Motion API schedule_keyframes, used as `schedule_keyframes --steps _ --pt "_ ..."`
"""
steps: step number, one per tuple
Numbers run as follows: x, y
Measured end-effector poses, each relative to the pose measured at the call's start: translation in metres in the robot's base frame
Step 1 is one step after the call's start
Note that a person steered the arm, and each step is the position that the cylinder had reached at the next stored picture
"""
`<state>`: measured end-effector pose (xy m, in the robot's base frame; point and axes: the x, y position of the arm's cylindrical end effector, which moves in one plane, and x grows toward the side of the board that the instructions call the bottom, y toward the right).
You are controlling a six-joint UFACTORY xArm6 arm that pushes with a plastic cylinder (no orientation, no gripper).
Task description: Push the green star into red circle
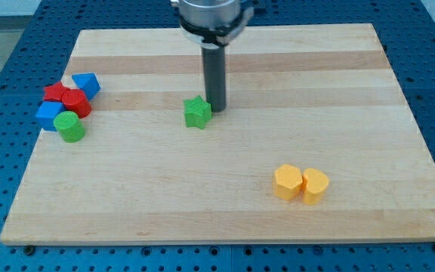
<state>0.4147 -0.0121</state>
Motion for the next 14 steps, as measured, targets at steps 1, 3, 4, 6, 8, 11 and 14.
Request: schedule_keyframes --steps 1,3,4,6,8,11,14 --pt "0.008 -0.015" --pt "0.015 -0.090" --pt "0.039 -0.092" --pt "0.086 -0.096" --pt "0.079 -0.126" --pt "0.026 -0.140" --pt "0.041 -0.159"
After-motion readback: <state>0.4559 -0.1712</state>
